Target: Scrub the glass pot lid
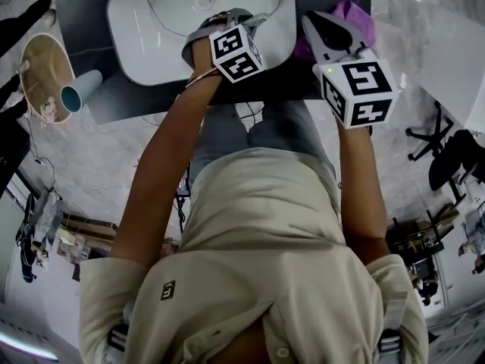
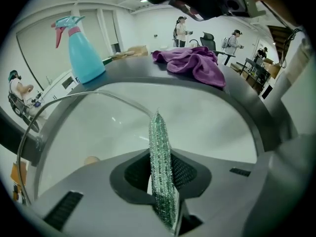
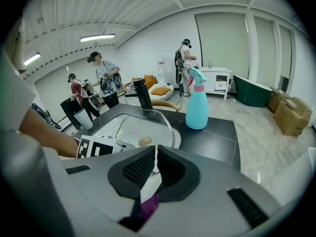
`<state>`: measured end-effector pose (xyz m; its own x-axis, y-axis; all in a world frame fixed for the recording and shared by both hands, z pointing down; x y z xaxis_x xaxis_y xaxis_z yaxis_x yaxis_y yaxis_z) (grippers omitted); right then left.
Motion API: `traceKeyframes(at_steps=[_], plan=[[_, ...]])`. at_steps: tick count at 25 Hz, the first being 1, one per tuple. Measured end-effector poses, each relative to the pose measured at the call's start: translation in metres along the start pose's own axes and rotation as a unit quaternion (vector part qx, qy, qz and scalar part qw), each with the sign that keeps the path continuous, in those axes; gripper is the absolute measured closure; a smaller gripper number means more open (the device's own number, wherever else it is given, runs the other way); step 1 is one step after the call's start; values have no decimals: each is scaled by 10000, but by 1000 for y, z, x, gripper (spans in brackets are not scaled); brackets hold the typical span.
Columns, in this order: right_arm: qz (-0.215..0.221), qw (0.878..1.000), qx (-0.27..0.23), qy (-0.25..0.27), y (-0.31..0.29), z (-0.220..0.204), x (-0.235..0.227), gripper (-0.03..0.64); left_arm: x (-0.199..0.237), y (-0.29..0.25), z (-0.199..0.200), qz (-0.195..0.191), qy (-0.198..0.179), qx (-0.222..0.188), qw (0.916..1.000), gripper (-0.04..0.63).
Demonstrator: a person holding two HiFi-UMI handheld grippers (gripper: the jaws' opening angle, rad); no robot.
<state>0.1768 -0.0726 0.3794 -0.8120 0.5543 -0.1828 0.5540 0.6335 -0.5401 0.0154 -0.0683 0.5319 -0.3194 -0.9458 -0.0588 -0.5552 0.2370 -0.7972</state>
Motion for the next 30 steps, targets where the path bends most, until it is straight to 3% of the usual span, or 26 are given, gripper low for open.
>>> traceKeyframes(at_steps=[8, 23, 30], plan=[[42, 10000, -19, 36, 0, 4, 8, 589, 4, 16, -26, 44, 74, 218, 9997, 508], [157, 9996, -21, 222, -14, 23, 28, 589, 69, 69, -68, 915, 264, 400, 9946, 506], [239, 9992, -58, 324, -22, 38, 39, 589, 85, 95, -77, 1122, 307, 437, 9922, 506]])
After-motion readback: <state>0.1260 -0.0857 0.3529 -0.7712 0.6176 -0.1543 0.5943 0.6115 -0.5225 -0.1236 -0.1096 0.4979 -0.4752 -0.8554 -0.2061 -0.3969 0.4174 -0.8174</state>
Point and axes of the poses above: the fingertips, and each gripper's own axes: y backward along the fingers, x to its left, z out of its top, the point moved 10 cm from there along y, backward along the fingers, and after that the axes turned 13 degrees about -x, right-handed, at the moved point
